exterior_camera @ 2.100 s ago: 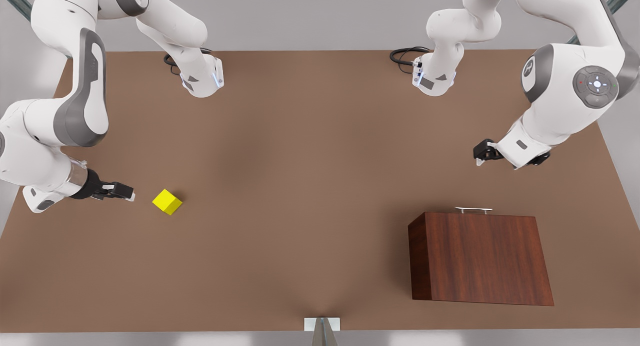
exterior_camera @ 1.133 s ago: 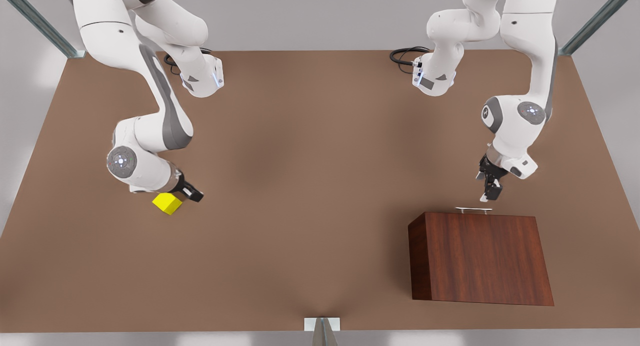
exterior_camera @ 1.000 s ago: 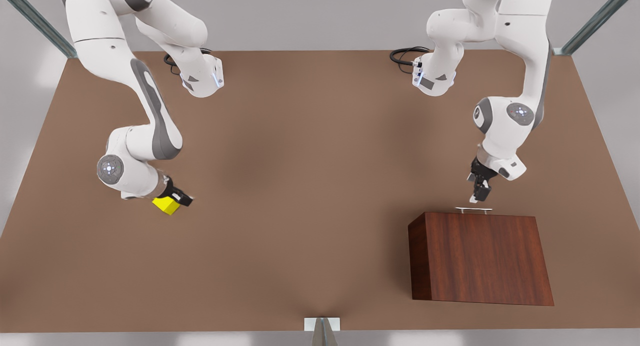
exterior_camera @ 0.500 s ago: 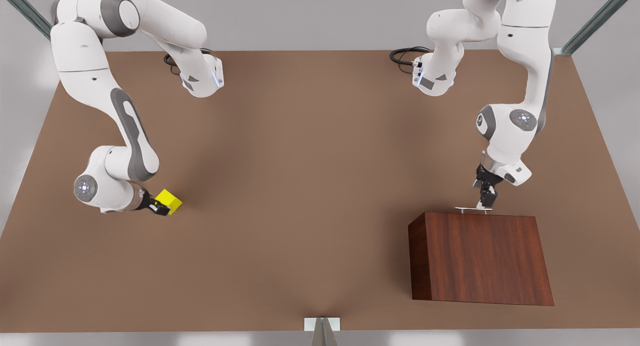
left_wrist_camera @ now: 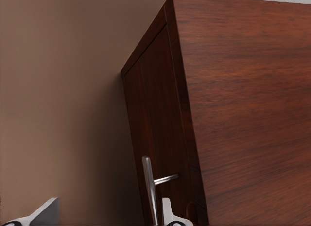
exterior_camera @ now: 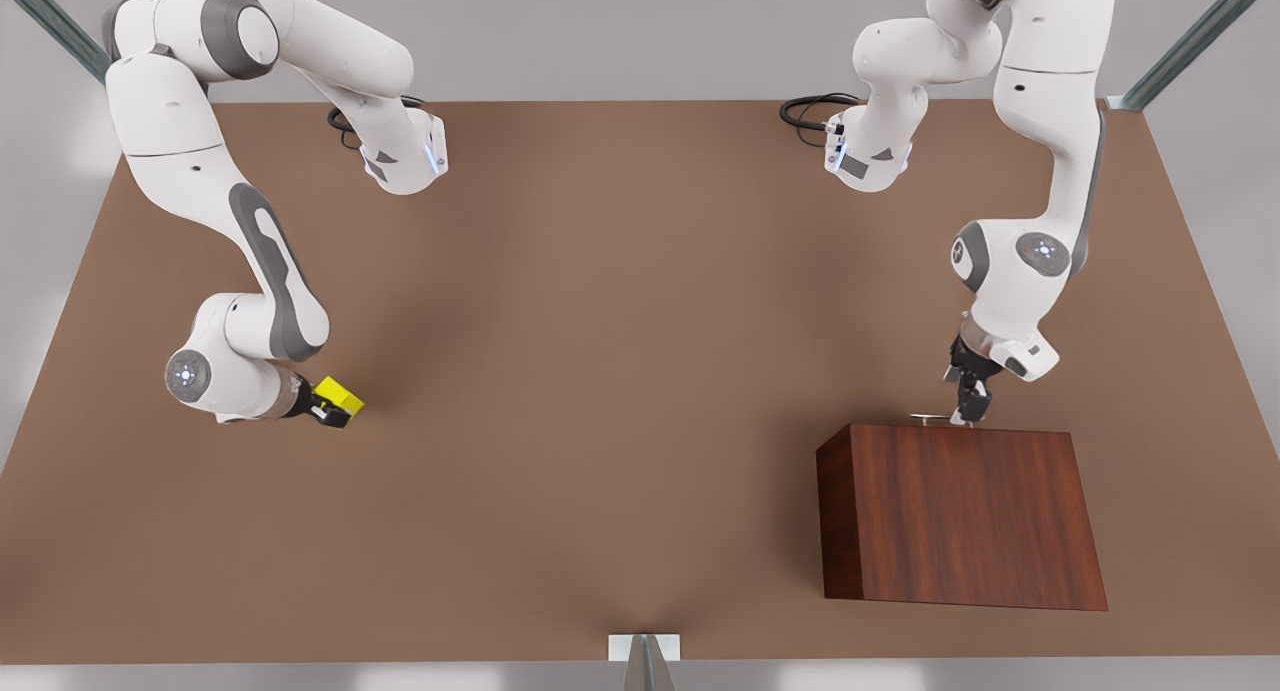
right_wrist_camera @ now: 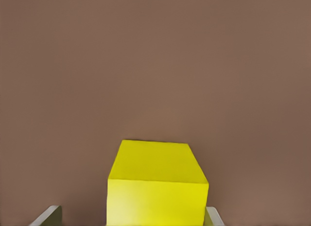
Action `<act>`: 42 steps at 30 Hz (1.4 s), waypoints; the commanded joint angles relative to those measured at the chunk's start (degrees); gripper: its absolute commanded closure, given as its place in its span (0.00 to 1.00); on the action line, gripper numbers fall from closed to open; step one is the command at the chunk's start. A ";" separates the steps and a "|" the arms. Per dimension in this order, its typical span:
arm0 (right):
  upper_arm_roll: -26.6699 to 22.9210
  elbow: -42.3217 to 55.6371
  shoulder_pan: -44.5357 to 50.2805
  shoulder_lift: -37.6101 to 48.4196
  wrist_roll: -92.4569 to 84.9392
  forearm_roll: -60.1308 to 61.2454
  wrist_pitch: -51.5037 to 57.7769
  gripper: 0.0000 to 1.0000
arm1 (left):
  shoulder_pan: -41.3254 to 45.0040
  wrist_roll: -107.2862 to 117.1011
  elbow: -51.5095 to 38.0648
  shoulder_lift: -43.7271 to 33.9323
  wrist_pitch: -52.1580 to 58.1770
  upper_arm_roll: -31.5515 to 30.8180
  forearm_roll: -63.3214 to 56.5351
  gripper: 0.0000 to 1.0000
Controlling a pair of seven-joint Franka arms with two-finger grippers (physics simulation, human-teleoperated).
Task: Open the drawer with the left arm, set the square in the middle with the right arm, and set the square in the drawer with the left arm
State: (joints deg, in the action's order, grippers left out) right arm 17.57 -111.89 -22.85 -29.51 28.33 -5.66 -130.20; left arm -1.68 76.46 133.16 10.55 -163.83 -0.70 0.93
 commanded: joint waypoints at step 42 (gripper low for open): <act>20.84 16.69 30.84 -3.44 54.61 -6.91 5.92 0.33 | -0.51 0.00 0.88 -5.36 16.70 0.62 -0.14 0.00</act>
State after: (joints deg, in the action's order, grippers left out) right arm 38.28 -94.13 9.38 -34.20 86.82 -12.54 -124.34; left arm -2.22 76.47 134.03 5.19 -147.00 -0.05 0.80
